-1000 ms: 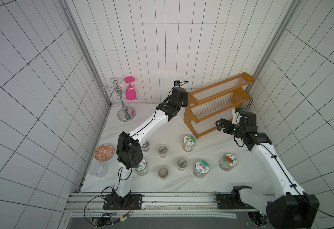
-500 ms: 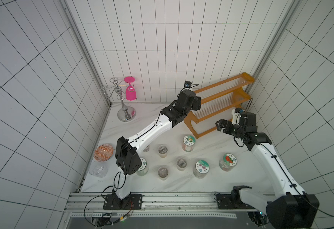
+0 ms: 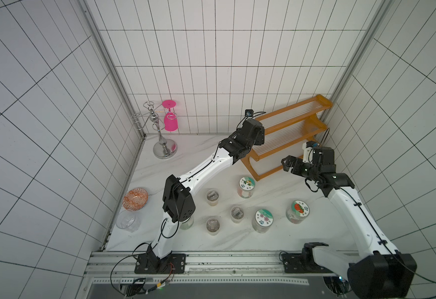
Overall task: Place the seed container on the shelf
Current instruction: Move the shelf to the center of the board.
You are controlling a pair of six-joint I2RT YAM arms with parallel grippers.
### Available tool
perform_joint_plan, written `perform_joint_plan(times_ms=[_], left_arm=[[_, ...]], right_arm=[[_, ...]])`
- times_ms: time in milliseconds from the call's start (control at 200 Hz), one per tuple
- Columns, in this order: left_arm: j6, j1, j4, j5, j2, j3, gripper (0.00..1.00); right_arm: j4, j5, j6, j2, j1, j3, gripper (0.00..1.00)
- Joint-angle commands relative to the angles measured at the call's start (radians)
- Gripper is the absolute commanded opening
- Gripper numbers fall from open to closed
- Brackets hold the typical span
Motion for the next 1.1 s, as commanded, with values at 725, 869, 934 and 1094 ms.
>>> perform_joint_plan(times_ms=[725,869,934,1094], left_arm=[[0.083,0.114,0.008,-0.012,-0.041,-0.062,0.38],[0.109,0.152,0.019,0.012,-0.055,-0.070,0.32],[0.117,0.166,0.022,0.014,-0.062,-0.074,0.31],[0.128,0.204,0.054,0.042,-0.098,-0.126,0.28]], right_arm=[[-0.021,0.017,-0.023,-0.003,0.010,0.040,0.97],[-0.020,0.019,-0.023,-0.005,0.011,0.039,0.95],[-0.020,0.016,-0.023,-0.005,0.010,0.040,0.95],[-0.020,0.015,-0.031,-0.006,0.011,0.040,0.93]])
